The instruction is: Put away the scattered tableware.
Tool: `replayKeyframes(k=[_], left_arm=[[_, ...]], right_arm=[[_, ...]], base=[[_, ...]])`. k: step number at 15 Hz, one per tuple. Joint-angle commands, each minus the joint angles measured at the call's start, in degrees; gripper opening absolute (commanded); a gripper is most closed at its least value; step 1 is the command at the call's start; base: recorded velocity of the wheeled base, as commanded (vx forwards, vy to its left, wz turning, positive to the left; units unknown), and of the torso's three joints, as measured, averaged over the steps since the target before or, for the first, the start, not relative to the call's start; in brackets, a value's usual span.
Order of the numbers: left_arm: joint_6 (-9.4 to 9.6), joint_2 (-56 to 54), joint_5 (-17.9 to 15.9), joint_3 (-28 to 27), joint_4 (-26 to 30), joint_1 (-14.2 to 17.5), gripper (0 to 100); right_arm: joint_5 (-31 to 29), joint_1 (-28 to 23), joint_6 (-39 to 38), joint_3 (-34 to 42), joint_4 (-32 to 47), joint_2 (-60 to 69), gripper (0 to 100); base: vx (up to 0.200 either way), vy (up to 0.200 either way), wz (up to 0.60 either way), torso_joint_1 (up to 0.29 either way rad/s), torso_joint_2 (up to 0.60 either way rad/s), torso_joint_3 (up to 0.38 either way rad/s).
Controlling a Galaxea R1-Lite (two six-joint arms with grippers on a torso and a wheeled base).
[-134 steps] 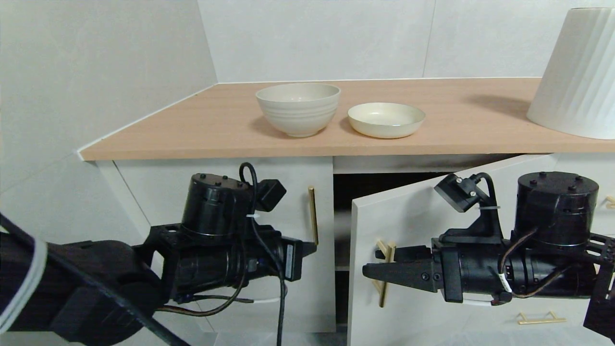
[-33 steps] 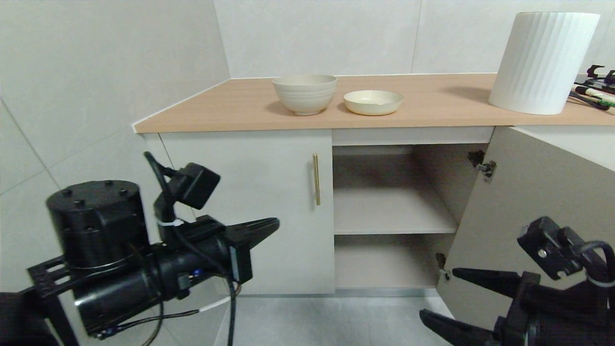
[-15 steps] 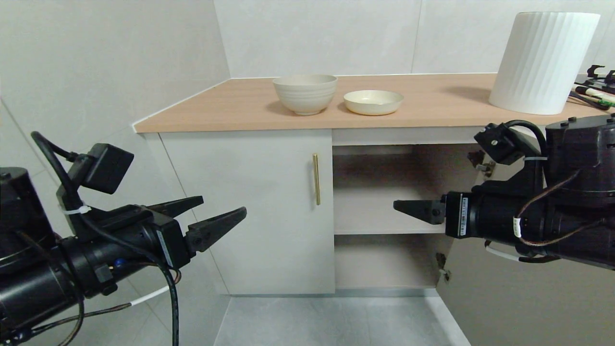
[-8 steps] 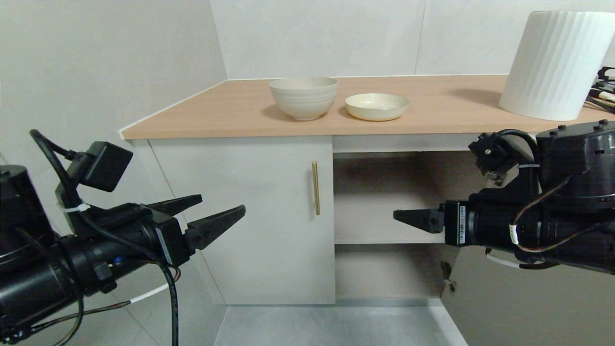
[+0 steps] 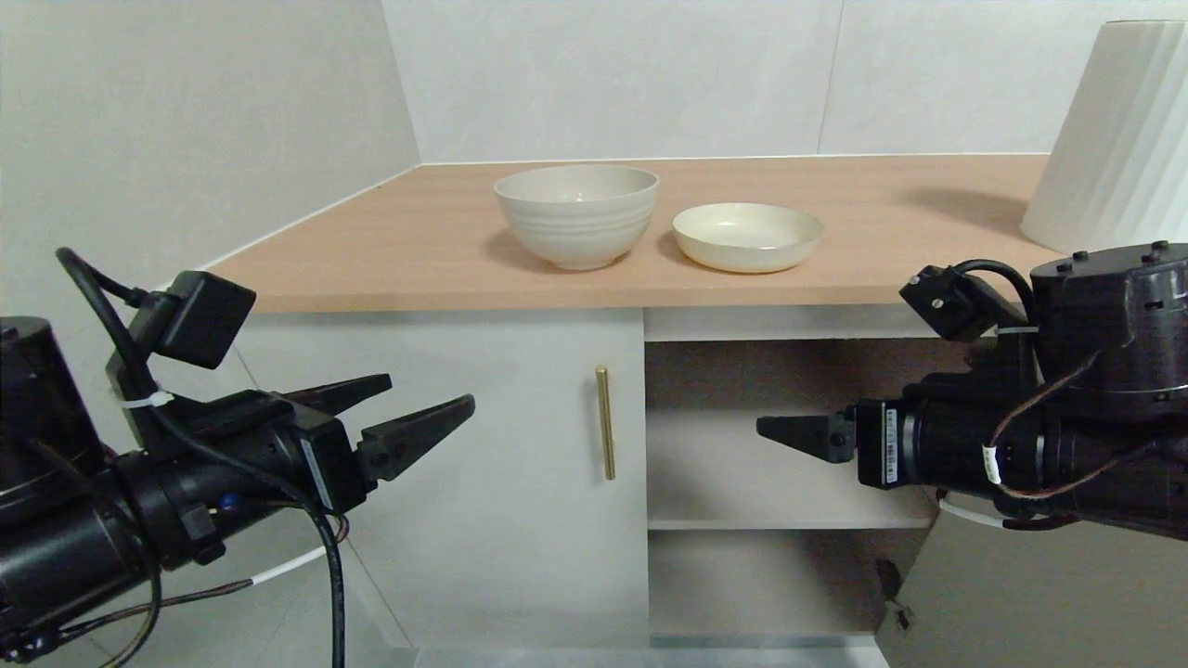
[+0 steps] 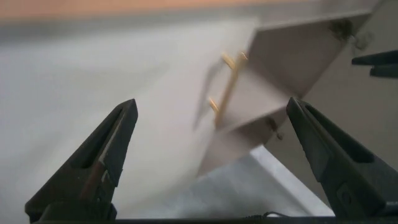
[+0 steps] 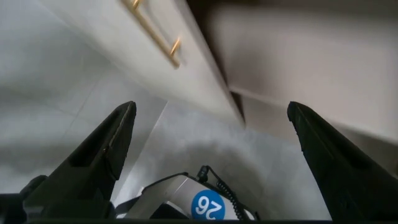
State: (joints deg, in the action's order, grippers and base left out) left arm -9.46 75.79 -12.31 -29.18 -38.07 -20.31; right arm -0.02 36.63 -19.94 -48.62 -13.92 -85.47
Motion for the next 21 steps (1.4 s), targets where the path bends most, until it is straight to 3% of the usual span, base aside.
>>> replayKeyframes(k=[1,9,12,14,21], left_arm=[[-0.03,0.0,-0.1,0.2,-0.2,0.0,100],[0.23,-3.9,-0.1,-2.2,0.8,-0.2,100],[0.23,-3.9,0.0,-10.8,12.8,-0.7,100],[0.23,-4.6,0.1,-11.2,19.3,-0.7,100],[-2.23,-1.7,0.5,-13.3,24.0,-0.7,100]], right_arm=[[-0.1,0.0,0.1,0.3,-0.1,0.0,100],[-0.3,0.0,2.5,1.2,-0.1,-0.1,100],[-0.6,0.0,3.5,1.6,-0.1,0.2,100],[-0.6,-0.1,3.6,1.6,-0.1,0.1,100],[-0.2,0.0,3.6,2.2,-0.1,-0.3,100]], base=[[0.0,0.0,0.0,0.0,0.0,0.0],[0.0,0.0,0.0,0.0,0.0,0.0],[0.0,0.0,0.0,0.007,-0.03,-0.024],[0.0,0.0,0.0,0.068,-0.3,-0.222],[0.0,0.0,0.0,0.14,-0.43,-0.297]])
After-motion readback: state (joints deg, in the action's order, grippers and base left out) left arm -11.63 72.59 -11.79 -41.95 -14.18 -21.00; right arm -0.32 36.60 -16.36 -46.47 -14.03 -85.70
